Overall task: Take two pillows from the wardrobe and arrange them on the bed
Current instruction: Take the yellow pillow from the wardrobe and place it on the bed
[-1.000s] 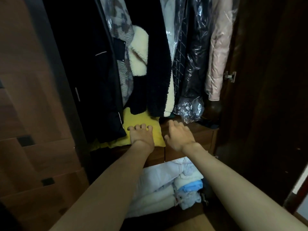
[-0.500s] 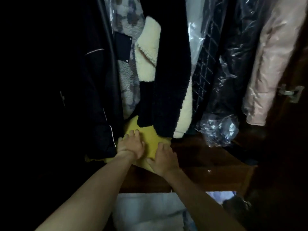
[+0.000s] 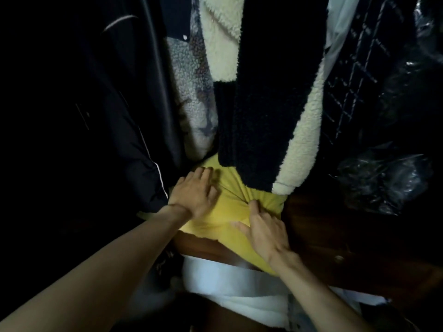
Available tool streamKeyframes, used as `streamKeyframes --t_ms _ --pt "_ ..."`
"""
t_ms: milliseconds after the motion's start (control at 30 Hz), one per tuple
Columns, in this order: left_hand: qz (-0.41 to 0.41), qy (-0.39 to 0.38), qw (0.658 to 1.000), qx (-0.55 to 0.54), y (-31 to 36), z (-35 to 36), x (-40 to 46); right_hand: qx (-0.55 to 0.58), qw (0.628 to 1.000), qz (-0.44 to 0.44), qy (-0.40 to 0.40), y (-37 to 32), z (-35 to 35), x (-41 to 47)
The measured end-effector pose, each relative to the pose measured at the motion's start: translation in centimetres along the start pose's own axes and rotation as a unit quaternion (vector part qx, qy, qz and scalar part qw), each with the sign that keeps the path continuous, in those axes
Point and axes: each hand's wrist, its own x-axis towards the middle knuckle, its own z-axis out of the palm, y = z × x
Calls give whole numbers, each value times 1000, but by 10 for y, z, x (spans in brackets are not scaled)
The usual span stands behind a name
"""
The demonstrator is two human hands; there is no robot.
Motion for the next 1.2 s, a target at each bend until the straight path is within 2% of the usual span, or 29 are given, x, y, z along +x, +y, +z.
streamKeyframes --t_ms 67,167,267,333,433,500,633,667,833,967,1100,1200 --pt "-11 -1 1000 2 2 3 0 16 1000 1 -14 6 -13 -36" --pt "-35 -44 998 -17 5 13 -9 37 998 30 -50 11 -30 -81" --pt "-22 -77 996 -39 13 24 -20 39 988 81 -125 9 -48 -92" --pt "-39 -88 994 -49 17 31 -23 52 984 94 -141 6 -56 -87" --pt "-93 -113 987 -68 19 43 -23 17 996 75 -40 2 -56 -62" --pt "-99 -115 987 -51 20 54 -25 -3 997 78 8 9 -43 -38" --pt "-106 -76 991 3 21 74 -23 -1 982 173 -73 37 -2 -5" --pt "-108 -65 992 18 22 77 -21 -16 981 179 -69 40 8 -3" --pt "-118 -20 989 81 26 87 -18 -80 985 150 21 41 28 5" --pt "-108 -45 990 71 31 73 -26 -86 989 118 13 42 8 6" --pt "-73 -52 996 -19 27 49 -67 -67 994 78 22 29 -12 -23" --pt "-39 -37 999 0 12 22 -110 -54 997 48 18 6 -20 -49"
